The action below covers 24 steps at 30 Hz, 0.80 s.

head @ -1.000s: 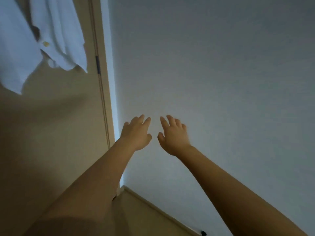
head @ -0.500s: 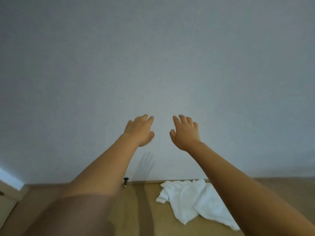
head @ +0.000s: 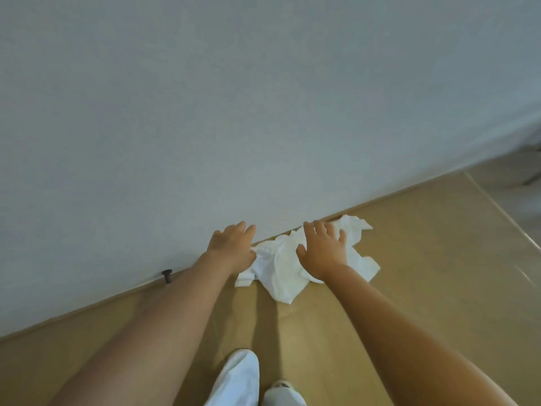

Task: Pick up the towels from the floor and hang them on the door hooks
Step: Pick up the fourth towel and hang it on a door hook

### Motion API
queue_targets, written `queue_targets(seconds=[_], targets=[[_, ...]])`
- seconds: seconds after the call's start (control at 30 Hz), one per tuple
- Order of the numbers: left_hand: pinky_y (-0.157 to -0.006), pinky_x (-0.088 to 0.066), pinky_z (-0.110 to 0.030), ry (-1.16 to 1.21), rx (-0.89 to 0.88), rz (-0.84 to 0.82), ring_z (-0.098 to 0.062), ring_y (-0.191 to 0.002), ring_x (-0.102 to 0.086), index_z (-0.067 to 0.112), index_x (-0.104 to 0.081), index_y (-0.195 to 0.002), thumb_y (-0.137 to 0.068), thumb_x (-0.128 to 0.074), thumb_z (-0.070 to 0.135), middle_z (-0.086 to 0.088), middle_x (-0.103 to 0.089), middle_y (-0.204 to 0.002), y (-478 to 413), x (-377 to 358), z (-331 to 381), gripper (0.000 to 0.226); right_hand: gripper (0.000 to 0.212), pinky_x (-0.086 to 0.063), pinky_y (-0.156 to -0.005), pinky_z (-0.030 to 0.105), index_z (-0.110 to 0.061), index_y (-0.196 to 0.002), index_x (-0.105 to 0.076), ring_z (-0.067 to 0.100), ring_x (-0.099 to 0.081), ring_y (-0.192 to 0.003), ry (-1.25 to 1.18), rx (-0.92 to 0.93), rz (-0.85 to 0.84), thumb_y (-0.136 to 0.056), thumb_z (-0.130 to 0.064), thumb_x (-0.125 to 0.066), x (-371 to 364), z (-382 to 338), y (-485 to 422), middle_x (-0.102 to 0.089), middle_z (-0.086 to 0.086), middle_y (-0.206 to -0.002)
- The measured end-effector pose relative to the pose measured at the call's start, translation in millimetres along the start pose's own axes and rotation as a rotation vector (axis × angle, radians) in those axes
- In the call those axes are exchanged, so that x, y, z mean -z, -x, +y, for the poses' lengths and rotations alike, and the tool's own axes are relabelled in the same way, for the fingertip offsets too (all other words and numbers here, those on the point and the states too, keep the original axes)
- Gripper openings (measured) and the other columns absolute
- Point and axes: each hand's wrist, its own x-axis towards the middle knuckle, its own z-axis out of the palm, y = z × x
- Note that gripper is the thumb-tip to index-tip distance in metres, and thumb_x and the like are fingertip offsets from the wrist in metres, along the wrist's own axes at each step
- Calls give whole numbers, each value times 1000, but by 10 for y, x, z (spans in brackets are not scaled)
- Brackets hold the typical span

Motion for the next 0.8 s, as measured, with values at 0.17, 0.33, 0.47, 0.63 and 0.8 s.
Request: queue_targets(seconds=[0.17,0.33,0.47,0.63,0.8], targets=[[-99,-35,-40,-3,-98,-41,-27,-129,-37,16,-32,-137,-92,-40,29,-5,-35,-142,-688,-643,-33,48,57,-9,-116,49,-16,-145,-21,26,-17,-141,-37,-80,-27,-94,-38,-34,-691,81,-391,-24,4,-152],[-101,-36,-42,24,-109,-157,-28,-133,-34,16,-25,-143,-96,-38,33,-4,-29,-149,-1219,-1617,-69,52,52,-13,-114,49,-16,-141,-26,26,-23,-138,-76,-142,-106,-94,-35,-36,-1659,154,-700,-30,4,-147],[-98,-36,-42,66,-56,-223,-27,-130,-38,18,-27,-141,-94,-38,30,-3,-32,-148,-1673,-2444,-102,49,47,-20,-111,47,-15,-135,-34,28,-30,-133,-187,-306,-194,-93,-34,-38,-2537,266,-916,-37,6,-141],[-102,-34,-44,88,-31,-261,-30,-133,-34,16,-20,-145,-96,-35,29,-6,-27,-151,-2340,-3299,-35,53,47,-21,-111,47,-15,-136,-34,27,-31,-131,-253,-335,-280,-93,-33,-40,-3592,376,-1249,-37,6,-139],[-95,-39,-40,107,-39,-235,-31,-124,-43,15,-28,-140,-96,-36,28,-8,-37,-144,-3038,-4085,156,46,44,-23,-108,44,-15,-134,-36,26,-32,-130,-294,-340,-287,-92,-30,-40,-4458,587,-1690,-39,5,-138]])
